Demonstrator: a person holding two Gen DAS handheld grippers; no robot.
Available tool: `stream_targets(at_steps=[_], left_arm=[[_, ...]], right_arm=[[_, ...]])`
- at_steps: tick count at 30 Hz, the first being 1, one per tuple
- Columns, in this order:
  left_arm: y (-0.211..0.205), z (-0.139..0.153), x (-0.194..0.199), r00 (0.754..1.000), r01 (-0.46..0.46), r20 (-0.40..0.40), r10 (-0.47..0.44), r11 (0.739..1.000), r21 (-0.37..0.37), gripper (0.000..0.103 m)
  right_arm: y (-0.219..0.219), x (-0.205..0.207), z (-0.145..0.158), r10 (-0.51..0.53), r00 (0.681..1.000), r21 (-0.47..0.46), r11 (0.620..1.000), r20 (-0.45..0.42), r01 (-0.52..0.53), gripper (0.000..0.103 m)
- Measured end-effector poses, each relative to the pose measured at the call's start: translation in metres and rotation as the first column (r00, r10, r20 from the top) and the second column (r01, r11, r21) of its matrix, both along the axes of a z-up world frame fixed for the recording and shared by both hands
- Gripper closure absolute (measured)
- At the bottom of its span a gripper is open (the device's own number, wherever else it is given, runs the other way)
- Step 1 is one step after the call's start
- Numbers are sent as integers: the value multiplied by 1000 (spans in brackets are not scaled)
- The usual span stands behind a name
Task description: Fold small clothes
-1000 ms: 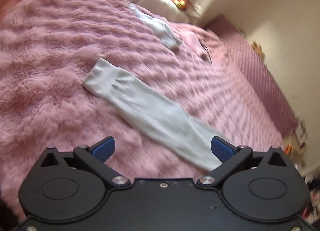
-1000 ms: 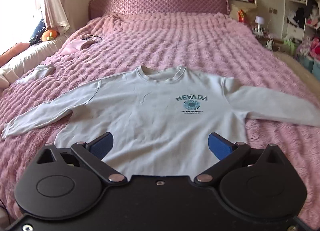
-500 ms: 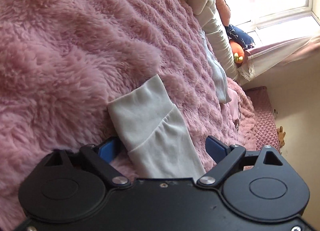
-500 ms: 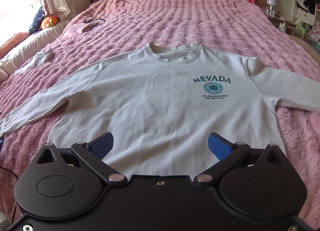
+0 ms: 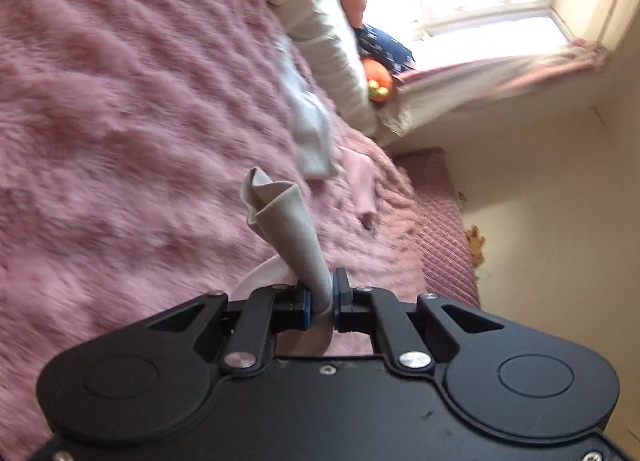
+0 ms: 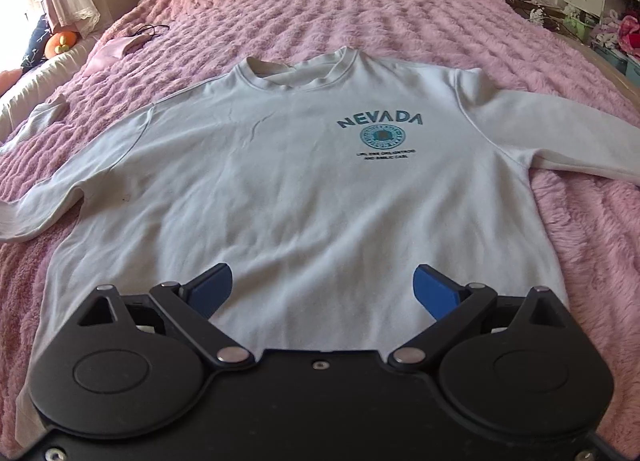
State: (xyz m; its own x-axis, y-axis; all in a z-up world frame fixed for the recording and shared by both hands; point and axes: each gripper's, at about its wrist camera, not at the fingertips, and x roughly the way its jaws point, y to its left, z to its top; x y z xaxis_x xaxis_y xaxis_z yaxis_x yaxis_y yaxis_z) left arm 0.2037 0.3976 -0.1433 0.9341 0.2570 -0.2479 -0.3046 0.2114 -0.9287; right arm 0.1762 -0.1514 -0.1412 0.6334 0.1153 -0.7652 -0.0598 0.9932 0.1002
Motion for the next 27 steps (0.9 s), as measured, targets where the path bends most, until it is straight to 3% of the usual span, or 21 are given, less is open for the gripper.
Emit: stream_targets(at_steps=[2, 4, 7, 10, 12, 14, 15, 16, 18, 19, 20, 23, 24, 25, 27], left_arm=[[-31, 34, 28, 990, 106, 85, -108, 994, 32, 97], [-69, 63, 58, 962, 217, 151, -226, 973, 75, 97], [-143, 93, 102, 879, 393, 244, -409, 913, 114, 97], [-232, 98, 142, 765, 562, 284, -578, 814, 144, 97], [-297, 79, 168, 680, 679, 253, -688, 721, 138, 96], [-353, 46, 189, 606, 775, 164, -779, 624, 101, 64], [-372, 30, 194, 590, 798, 97, -802, 597, 80, 27], [-392, 12, 196, 580, 812, 15, -814, 580, 66, 26], [-409, -15, 194, 545, 838, -39, -837, 544, 42, 29], [-407, -24, 190, 541, 841, -51, -839, 540, 31, 29], [-400, -30, 185, 556, 831, -61, -829, 556, 26, 29], [-354, -30, 179, 629, 777, -157, -761, 622, 98, 29], [-338, -30, 177, 650, 759, -194, -735, 638, 127, 29], [-319, -30, 179, 670, 741, -234, -704, 651, 165, 29], [-287, -29, 176, 711, 699, -333, -620, 677, 231, 29]], right_arm=[[-13, -2, 0, -29, 1000, 7, 1000, -4, 29, 3], [-28, -3, 0, -65, 998, 14, 998, -6, 65, 3], [-49, -4, 2, -113, 994, 6, 994, -2, 113, 3], [-72, -7, 8, -155, 988, 5, 988, 12, 155, 3], [-88, -10, 13, -190, 981, 7, 982, 28, 190, 3], [-105, -9, 16, -228, 973, 23, 974, 37, 227, 3], [-111, -8, 17, -242, 969, 32, 970, 41, 241, 3], [-118, -5, 18, -255, 966, 43, 966, 51, 253, 3], [-127, 1, 16, -260, 963, 64, 965, 66, 256, 3], [-131, 6, 15, -254, 965, 88, 965, 68, 248, 3], [-133, 12, 12, -243, 968, 127, 964, 69, 233, 5], [-137, 37, -4, -227, 974, 265, 941, 25, 212, 16], [-137, 46, -11, -236, 972, 302, 927, 5, 224, 28], [-137, 54, -17, -236, 972, 331, 916, -8, 225, 34], [-129, 72, -31, -227, 974, 391, 894, -24, 218, 39]])
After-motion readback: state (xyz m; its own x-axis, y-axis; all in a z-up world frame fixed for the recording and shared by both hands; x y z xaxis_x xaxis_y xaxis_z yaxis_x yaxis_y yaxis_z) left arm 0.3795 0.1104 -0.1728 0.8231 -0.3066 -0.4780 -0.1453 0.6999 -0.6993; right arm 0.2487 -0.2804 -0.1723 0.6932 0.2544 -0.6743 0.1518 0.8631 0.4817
